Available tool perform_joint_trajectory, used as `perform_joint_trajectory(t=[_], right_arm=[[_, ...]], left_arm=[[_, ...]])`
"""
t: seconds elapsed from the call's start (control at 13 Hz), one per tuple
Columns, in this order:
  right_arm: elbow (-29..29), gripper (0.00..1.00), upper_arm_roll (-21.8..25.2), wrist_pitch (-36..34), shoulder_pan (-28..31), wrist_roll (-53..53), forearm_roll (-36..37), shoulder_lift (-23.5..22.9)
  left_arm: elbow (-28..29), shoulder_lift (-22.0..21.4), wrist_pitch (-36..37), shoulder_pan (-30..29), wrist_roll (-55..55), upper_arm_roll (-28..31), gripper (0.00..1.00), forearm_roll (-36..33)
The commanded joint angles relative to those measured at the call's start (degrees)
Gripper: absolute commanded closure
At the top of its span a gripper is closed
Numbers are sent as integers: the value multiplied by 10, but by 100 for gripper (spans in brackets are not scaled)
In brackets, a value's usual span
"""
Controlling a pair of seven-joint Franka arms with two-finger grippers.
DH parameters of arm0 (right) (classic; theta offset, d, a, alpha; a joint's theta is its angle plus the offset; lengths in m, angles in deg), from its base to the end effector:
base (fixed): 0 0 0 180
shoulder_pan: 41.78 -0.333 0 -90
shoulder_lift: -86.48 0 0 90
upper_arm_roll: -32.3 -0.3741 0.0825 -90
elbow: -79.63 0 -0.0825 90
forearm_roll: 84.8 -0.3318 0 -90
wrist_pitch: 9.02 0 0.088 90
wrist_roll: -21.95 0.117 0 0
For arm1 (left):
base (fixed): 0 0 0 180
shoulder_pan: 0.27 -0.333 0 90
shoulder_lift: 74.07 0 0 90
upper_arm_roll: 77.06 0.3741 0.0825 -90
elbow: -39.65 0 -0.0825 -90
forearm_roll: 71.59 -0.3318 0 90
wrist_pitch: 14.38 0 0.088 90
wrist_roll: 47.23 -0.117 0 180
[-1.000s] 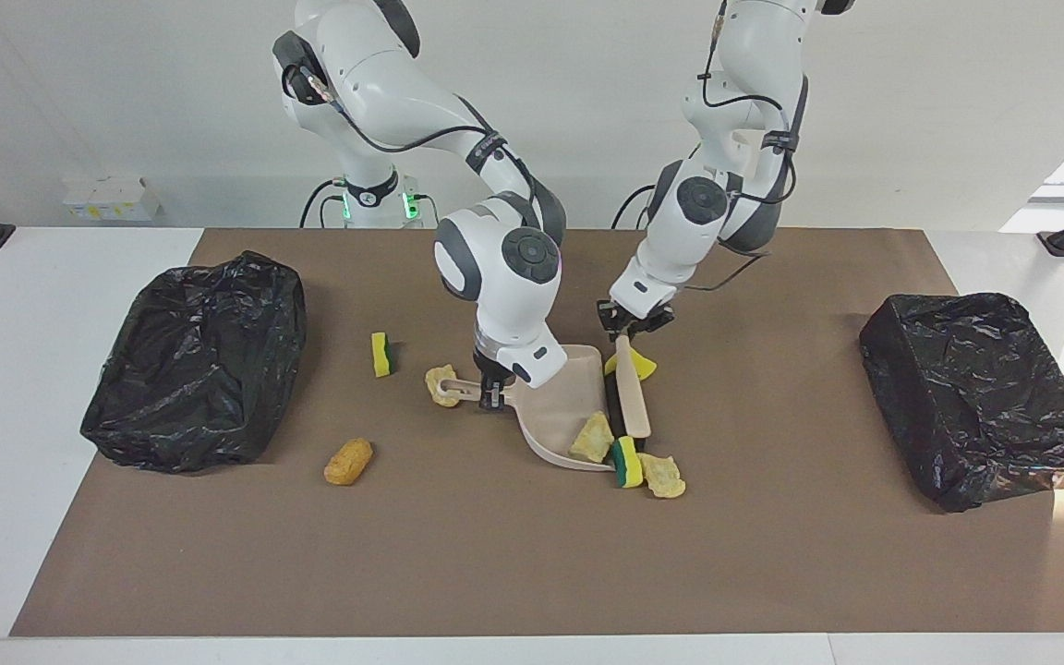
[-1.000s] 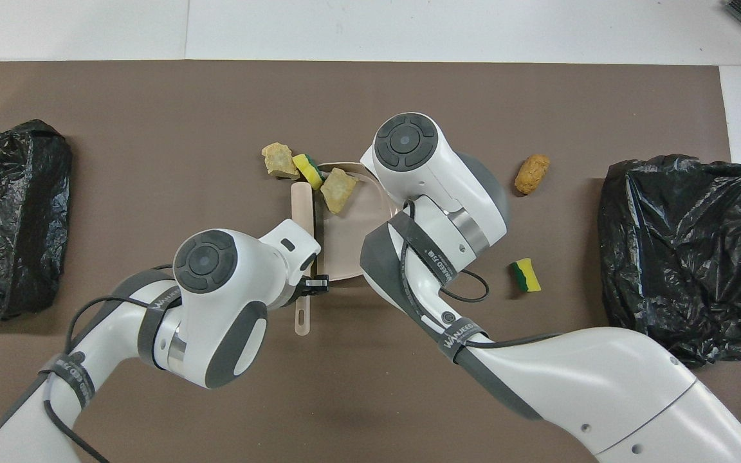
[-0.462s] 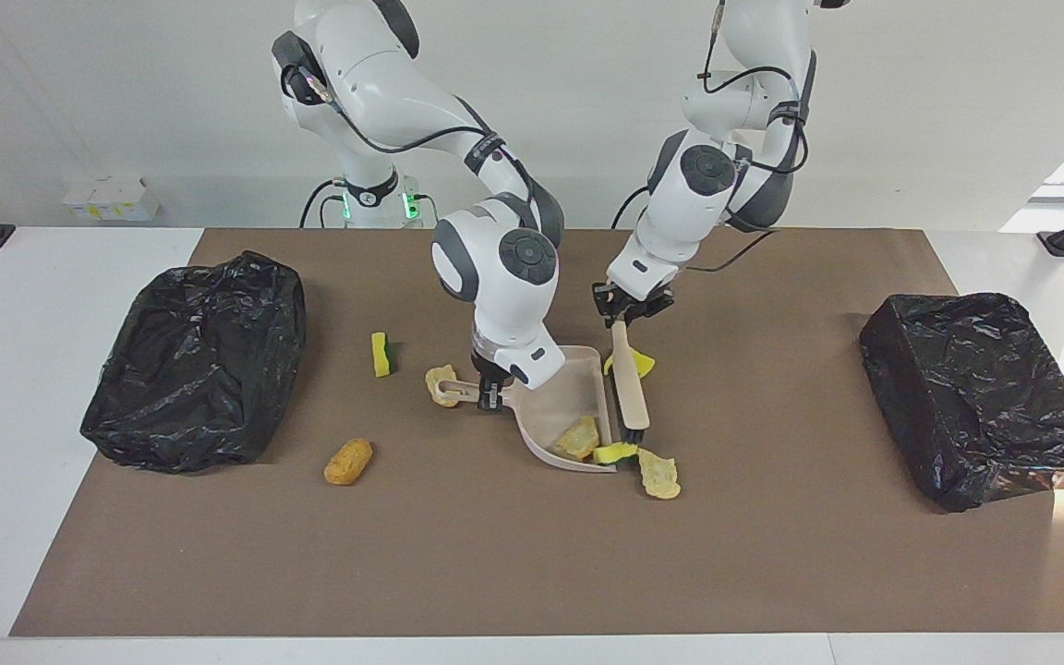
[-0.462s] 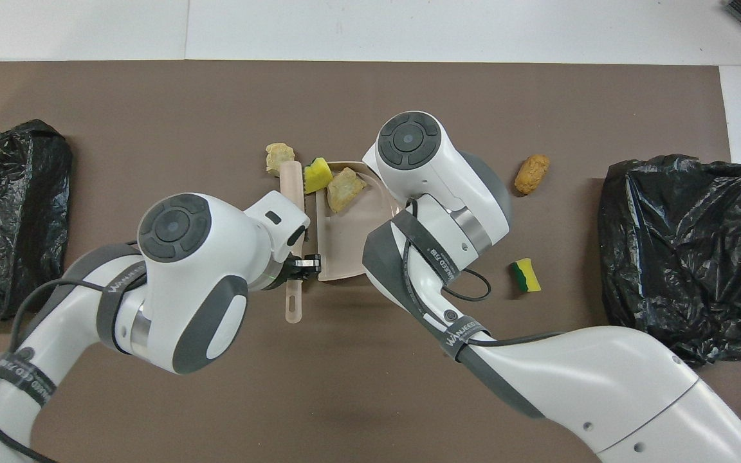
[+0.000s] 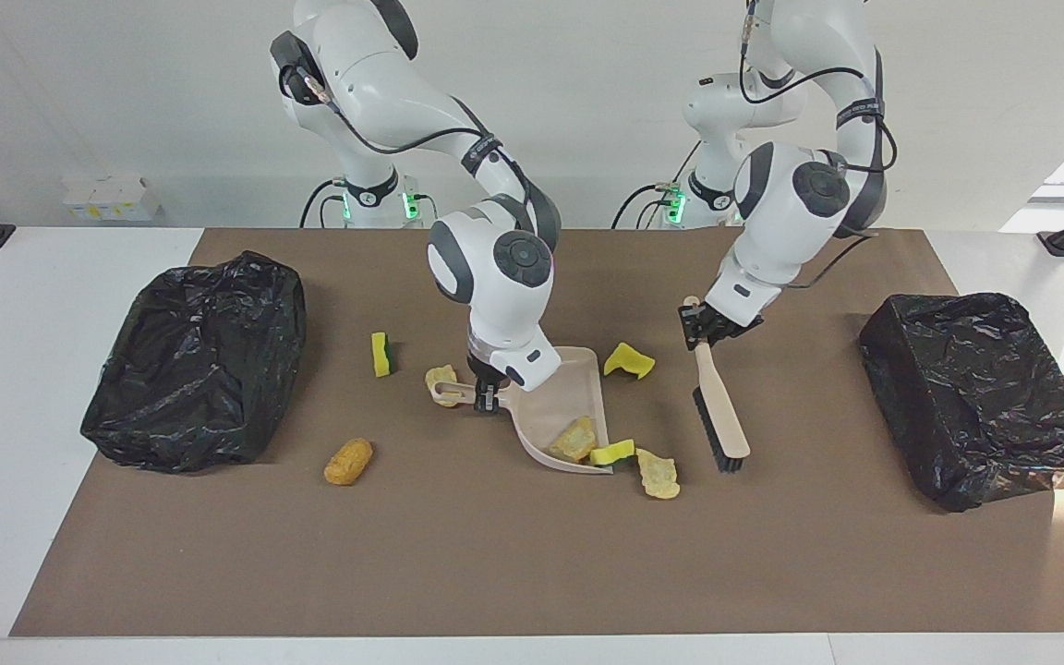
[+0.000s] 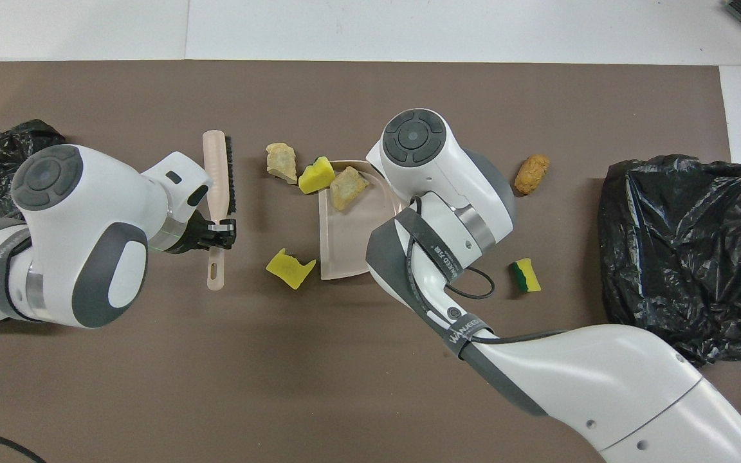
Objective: Sweep and dump trash in bin
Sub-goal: 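Sweep the trash into the dustpan with the left gripper's brush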
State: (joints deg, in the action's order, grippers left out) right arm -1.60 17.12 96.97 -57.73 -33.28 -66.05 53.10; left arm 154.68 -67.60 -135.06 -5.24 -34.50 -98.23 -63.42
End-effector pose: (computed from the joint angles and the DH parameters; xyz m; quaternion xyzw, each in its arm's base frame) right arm 0.6168 0.2911 0.4182 0.6981 0.7086 -0.0791 0.0653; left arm 0.5142 -0.1502 0.4789 0.9966 0.0074 -0.0242 0.0778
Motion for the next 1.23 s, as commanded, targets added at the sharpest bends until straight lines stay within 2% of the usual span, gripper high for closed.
perform_joint_trajectory(t=[0.0, 0.15, 0.31, 0.54, 0.77, 1.0, 1.15], right_arm=[[-15, 100, -3, 12, 9, -20, -14, 10], [-15, 100, -3, 12, 8, -20, -14, 10], [-16, 100, -3, 12, 8, -20, -13, 10], [-16, 100, -3, 12, 8, -21, -13, 10], [-16, 100, -3, 12, 8, -21, -13, 10], [-17, 100, -3, 12, 9, -29, -13, 10], [-18, 100, -3, 12, 14, -40, -14, 10]], left_arm=[[-8, 55, -60, -3, -41, -7, 100, -8], [1, 64, -93, 7, -51, -8, 100, -8], [9, 58, -84, 37, -58, -9, 100, -8], [14, 41, -13, 107, -43, -9, 100, -6], [13, 28, 10, 171, 24, -11, 100, -6], [10, -14, 41, 173, 99, -10, 100, -5], [11, -33, 66, 168, 191, -7, 100, -5]])
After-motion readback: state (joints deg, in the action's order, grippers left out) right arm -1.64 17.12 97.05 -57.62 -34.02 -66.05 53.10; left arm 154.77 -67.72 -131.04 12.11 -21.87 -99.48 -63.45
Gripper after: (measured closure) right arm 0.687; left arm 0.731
